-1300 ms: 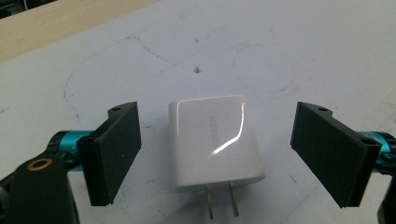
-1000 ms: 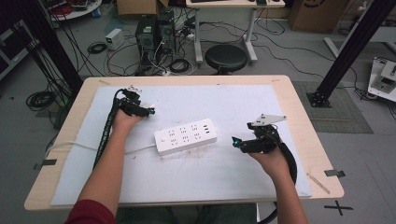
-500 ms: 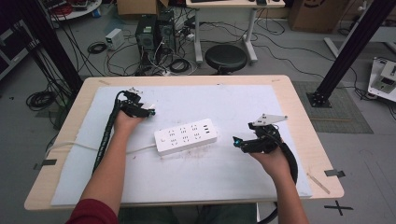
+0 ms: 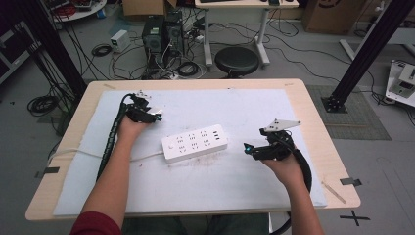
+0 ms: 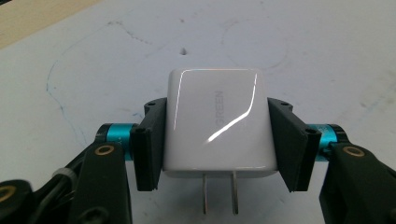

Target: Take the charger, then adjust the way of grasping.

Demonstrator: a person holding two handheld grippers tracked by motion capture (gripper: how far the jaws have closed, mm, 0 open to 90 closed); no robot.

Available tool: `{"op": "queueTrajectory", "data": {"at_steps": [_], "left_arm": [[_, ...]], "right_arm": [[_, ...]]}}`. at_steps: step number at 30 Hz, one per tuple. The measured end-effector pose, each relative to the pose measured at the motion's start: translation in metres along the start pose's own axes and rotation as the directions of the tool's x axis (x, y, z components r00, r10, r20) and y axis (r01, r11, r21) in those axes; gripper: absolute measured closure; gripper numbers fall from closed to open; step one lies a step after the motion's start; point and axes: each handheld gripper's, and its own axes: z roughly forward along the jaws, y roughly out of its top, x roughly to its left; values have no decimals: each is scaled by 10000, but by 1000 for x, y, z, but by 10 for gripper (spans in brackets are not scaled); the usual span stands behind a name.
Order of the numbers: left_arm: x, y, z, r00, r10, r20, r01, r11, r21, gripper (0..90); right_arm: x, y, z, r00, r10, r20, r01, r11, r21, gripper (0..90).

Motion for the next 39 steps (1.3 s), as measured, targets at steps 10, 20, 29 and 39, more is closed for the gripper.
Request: {"op": "queueTrajectory", "data": {"at_steps": [10,20,29,39], "left_arm": [[-30,1,-73,9948,870,533,-826,9934,-791,425],[-85,-18,-122,9677,2111,1377,-1855,9664,-1779,425],[-99,-28,-120,9369,2738,2172,-2301,9511,-2062,425],[-121,-23,-118,8903,3647,2727,-3012,9207,-2481,425]], "right_arm": [[5,7,-8,9995,-213,-239,208,9996,-212,166],[15,17,-18,9986,-438,-301,428,9986,-325,166],[18,19,-17,9988,-444,-224,442,9990,-82,166],[27,27,-18,9955,-768,-559,774,9970,93,167]]}}
